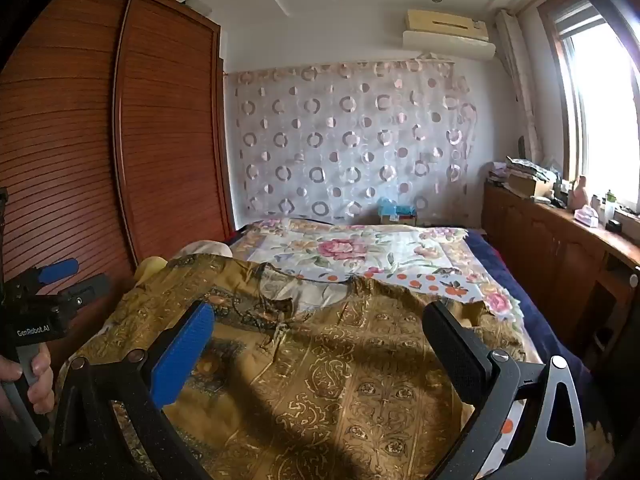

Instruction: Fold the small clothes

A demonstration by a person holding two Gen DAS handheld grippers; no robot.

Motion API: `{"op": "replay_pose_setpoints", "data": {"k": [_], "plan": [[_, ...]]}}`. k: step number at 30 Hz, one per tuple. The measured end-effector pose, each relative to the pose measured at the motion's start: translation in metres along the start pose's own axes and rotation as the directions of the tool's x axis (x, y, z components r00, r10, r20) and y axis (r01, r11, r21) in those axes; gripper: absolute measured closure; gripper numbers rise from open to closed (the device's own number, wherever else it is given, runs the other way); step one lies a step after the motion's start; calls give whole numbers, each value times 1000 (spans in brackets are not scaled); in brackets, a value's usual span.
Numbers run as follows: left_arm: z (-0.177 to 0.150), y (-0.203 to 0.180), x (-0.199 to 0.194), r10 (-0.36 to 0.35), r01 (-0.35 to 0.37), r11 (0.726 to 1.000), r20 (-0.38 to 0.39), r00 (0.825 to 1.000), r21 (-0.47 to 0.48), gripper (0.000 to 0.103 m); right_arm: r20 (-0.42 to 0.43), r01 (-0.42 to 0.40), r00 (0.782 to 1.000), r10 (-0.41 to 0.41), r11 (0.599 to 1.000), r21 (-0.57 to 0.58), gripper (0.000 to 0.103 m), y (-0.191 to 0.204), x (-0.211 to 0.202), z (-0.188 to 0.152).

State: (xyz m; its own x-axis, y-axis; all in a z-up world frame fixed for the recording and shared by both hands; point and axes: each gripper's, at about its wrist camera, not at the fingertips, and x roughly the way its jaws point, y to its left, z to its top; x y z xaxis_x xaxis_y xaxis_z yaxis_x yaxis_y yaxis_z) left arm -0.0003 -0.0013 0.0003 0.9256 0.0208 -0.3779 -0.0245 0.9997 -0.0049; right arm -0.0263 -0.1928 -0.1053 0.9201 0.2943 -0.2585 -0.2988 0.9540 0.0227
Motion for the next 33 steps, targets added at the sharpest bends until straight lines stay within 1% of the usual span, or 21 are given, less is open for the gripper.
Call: {"op": "replay_pose_setpoints", "data": {"k": [7, 8, 14, 16, 33], "plan": [[1, 0, -1, -2, 3, 1000, 6, 1000, -10, 0, 5, -1, 1000, 1, 1000, 11, 0, 0, 0, 0], [-2, -6, -7, -8, 8, 1000, 7, 1000, -6, 0, 6, -2, 1000, 2, 1000, 11, 0, 0, -1, 0], [-2, -12, -11, 1, -1, 1000, 10, 1000, -6, 0, -1, -2, 1000, 2, 1000, 11, 0, 1, 0, 0], [-1, -9, -8, -8, 8, 1000, 11, 1000, -1, 0, -1, 0, 1000, 0, 1000, 10, 0, 1, 0, -1], [-3, -9, -8, -12, 12, 1000, 14, 1000, 0, 0, -3, 1, 1000, 0, 1000, 15, 0, -2, -2, -1]]}}
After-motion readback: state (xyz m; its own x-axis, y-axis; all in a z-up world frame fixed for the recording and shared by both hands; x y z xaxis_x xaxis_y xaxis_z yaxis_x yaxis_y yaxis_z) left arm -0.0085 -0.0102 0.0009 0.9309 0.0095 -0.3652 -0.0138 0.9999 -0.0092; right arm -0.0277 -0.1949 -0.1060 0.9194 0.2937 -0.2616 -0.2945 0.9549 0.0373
